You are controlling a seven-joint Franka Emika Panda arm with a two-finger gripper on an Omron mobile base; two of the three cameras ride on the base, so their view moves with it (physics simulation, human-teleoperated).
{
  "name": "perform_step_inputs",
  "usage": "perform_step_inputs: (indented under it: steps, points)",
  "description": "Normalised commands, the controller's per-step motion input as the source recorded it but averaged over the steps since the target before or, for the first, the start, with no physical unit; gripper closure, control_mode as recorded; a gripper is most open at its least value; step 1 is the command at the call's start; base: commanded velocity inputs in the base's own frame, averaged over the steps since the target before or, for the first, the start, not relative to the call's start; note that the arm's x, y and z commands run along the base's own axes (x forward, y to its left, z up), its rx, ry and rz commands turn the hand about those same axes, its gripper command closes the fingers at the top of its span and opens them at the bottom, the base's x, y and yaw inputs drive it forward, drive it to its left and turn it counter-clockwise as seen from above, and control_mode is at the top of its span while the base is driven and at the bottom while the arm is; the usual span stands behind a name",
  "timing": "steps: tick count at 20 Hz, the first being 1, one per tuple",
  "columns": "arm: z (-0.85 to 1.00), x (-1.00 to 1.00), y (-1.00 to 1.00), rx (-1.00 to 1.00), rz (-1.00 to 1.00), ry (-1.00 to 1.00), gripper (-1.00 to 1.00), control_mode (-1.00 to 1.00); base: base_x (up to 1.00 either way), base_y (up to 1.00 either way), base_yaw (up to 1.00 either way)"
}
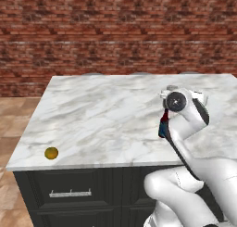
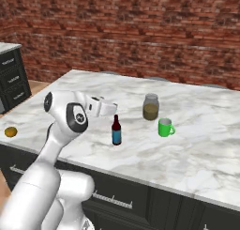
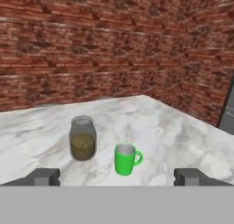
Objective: Open the cabinet directly in front. Then move the beer and the mug to the dining counter with the jar on it.
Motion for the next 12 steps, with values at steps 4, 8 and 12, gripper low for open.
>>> perform_step_inputs:
  steps: [4,8,12]
  points:
    - [0.12,-1.0,-0.37,0.0,0.15,0.04,-1.0,-1.0,0.0,0.0,0.0]
    - [-0.07,-1.0,-0.86,0.02,-0.02,-0.1,-1.0,-1.0,0.0,0.0,0.0]
    - [-0.07,-1.0,-0.29,0.0,-0.09,-0.11,-1.0,-1.0,0.0,0.0,0.0]
